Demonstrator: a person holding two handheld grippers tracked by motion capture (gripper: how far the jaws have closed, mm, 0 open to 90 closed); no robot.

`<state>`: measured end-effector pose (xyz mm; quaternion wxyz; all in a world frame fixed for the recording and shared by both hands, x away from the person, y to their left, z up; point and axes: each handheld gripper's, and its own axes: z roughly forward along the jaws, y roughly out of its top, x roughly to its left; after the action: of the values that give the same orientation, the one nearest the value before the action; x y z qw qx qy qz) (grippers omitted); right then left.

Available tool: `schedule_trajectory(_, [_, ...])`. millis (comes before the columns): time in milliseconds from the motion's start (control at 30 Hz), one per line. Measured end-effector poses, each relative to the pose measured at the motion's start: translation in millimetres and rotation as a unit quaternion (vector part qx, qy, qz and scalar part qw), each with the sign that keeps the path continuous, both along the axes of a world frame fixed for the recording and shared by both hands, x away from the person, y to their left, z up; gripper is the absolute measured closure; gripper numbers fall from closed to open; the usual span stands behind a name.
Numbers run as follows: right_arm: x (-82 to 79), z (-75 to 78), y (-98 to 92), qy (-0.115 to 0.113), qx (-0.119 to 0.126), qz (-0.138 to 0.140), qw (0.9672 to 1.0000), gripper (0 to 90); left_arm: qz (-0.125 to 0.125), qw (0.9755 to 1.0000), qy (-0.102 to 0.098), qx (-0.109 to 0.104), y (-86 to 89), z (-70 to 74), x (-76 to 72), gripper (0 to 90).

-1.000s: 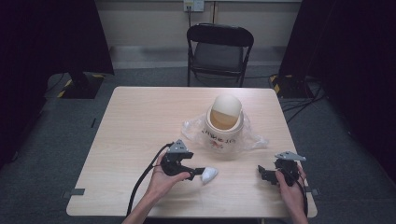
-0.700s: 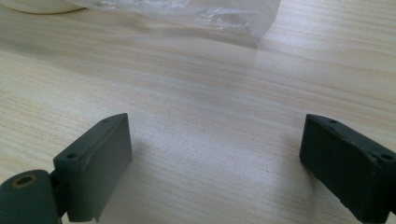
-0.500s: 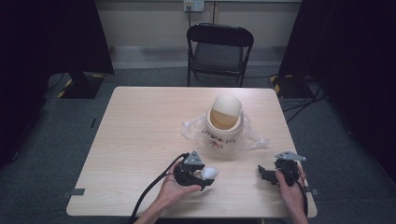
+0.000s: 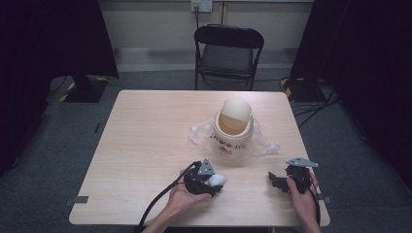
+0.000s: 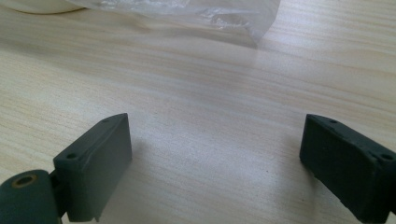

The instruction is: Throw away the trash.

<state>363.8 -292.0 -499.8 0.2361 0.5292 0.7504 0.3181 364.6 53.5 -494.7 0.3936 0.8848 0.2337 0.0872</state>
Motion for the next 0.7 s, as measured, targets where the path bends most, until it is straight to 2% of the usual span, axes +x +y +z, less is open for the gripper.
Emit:
schedule_trajectory(33, [0.0, -0.1, 0.0, 0.0, 0.0, 0.0, 1.0, 8.5, -0.001, 1.0, -0.009, 0.004, 0.7, -0.2, -0.4, 42.1])
schedule_trajectory(100, [-0.1, -0.1, 0.1, -0.001, 0.0, 0.0, 1.0, 8.6, 0.0, 0.9999, -0.01, 0.005, 1.8, 0.1, -0.2, 46.7])
schedule_trajectory(200, [-0.1, -0.1, 0.1, -0.001, 0.0, 0.0, 1.0, 8.6, 0.005, 0.9999, -0.011, -0.002, 4.7, -0.4, 1.6, 54.2])
schedule_trajectory(233, [0.0, -0.1, 0.1, -0.001, 0.0, 0.0, 1.0, 8.6, 0.008, 0.9999, -0.007, -0.012, 5.4, -1.4, 2.4, 56.6])
schedule_trajectory(267, [0.0, -0.1, 0.1, -0.001, 0.0, 0.0, 1.0, 8.6, 0.007, 0.9999, -0.005, -0.008, 6.6, -0.5, 3.7, 57.9])
schedule_trajectory(300, [0.0, -0.1, 0.1, -0.001, 0.0, 0.0, 1.0, 8.6, 0.009, 0.9999, -0.004, -0.014, 6.6, -1.1, 3.9, 59.3])
schedule_trajectory(367, [0.0, -0.1, 0.1, -0.001, 0.0, 0.0, 1.0, 8.5, 0.008, 0.9999, 0.0, -0.011, 7.8, -0.3, 5.2, 59.9])
schedule_trajectory(500, [0.0, 0.0, 0.1, 0.0, 0.0, 0.0, 1.0, 8.6, 0.012, 0.9994, 0.015, -0.028, 9.6, -0.9, 7.9, 60.7])
schedule_trajectory(700, [0.0, 0.0, 0.1, 0.0, 0.0, 0.0, 1.0, 8.6, 0.018, 0.9991, 0.02, -0.034, 11.8, 0.4, 9.5, 60.7])
